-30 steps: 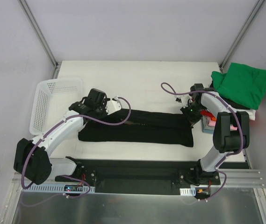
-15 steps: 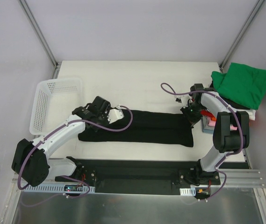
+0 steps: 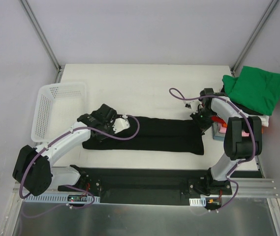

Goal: Fold and stack the t-shirts
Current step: Fold the tshirt

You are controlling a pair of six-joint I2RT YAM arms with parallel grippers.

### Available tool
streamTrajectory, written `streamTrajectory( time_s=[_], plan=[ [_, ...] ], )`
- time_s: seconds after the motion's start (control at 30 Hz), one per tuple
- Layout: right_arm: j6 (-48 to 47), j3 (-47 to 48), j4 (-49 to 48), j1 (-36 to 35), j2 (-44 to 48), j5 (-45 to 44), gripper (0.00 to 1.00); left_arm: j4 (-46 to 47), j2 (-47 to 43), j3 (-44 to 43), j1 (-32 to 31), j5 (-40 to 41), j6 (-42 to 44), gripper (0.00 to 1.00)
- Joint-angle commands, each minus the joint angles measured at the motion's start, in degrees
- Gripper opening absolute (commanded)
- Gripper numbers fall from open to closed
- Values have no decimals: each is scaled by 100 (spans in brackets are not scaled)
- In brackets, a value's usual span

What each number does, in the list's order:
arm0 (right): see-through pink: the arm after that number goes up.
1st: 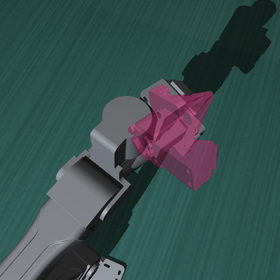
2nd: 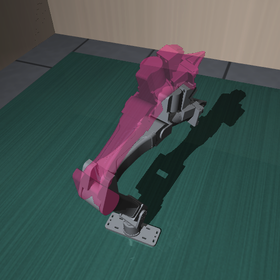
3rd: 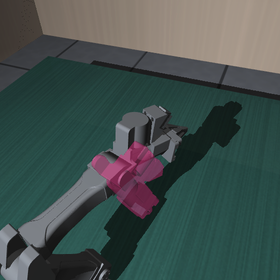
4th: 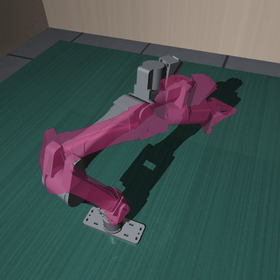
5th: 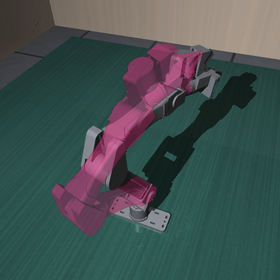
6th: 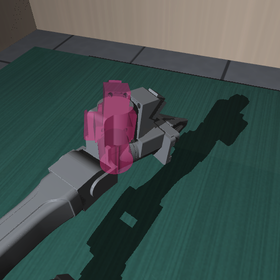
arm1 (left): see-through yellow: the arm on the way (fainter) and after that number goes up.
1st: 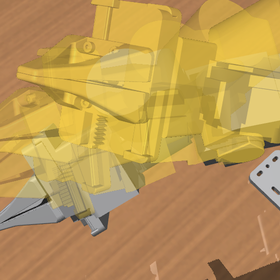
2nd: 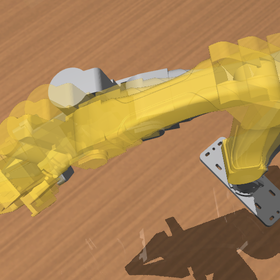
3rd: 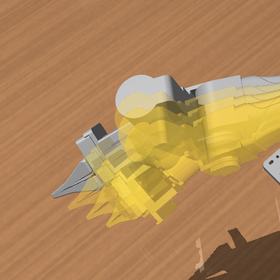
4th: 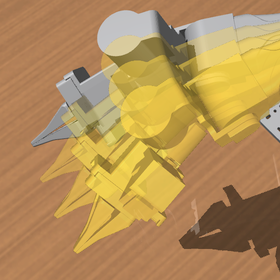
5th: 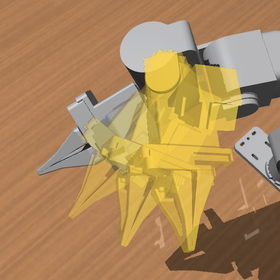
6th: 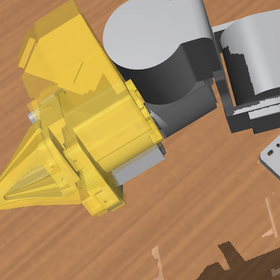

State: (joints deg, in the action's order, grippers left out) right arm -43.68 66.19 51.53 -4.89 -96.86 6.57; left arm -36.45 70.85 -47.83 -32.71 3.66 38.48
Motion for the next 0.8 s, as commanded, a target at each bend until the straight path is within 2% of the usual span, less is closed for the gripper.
streamTrajectory(
  time_s=[0.0, 0.07, 0.13, 0.17, 0.2, 0.27, 0.3, 0.33, 0.43, 0.47, 0.53, 0.67, 0.7, 0.77],
  plan=[
    [-79, 104, 33, -13, -61, -252, 3, -240, 87, -42, -43, 170, 107, 0],
    [-88, 52, -28, -13, -26, -296, 11, -249, 78, -42, -43, 187, 107, 7],
    [-71, 8, -72, -21, 35, -288, 24, -240, 43, -42, -43, 144, 107, 25],
    [-70, -19, -81, -13, 62, -296, 29, -240, 8, -51, -43, 109, 98, 30],
    [-79, -36, -99, -21, 88, -305, 38, -249, -36, -51, -43, 91, 90, 35],
    [-62, -45, -125, -12, 167, -323, 45, -249, -150, -129, -51, 29, 72, 41],
    [-53, -36, -108, -12, 193, -323, 57, -240, -185, -156, -43, 21, 63, 46],
    [-44, -36, -117, -21, 220, -305, 59, -249, -238, -200, -51, 29, 63, 53],
    [-18, 25, -125, -39, 352, -279, 67, -223, -352, -437, -43, 108, 107, 56],
    [8, 34, -117, -56, 404, -279, 69, -170, -335, -585, -16, 152, 142, 60],
    [26, 139, -108, -91, 431, -253, 71, -13, -274, -727, 62, 188, 256, 63],
    [88, 350, -117, -153, 379, -287, 73, 489, 181, -1279, 554, -311, 388, 66],
    [97, 394, -108, -179, 335, -314, 85, 602, 305, -1412, 781, -348, 388, 70],
    [97, 517, -99, -249, 282, -375, 90, 647, 796, -1780, 950, -655, 388, 73]
  ],
)
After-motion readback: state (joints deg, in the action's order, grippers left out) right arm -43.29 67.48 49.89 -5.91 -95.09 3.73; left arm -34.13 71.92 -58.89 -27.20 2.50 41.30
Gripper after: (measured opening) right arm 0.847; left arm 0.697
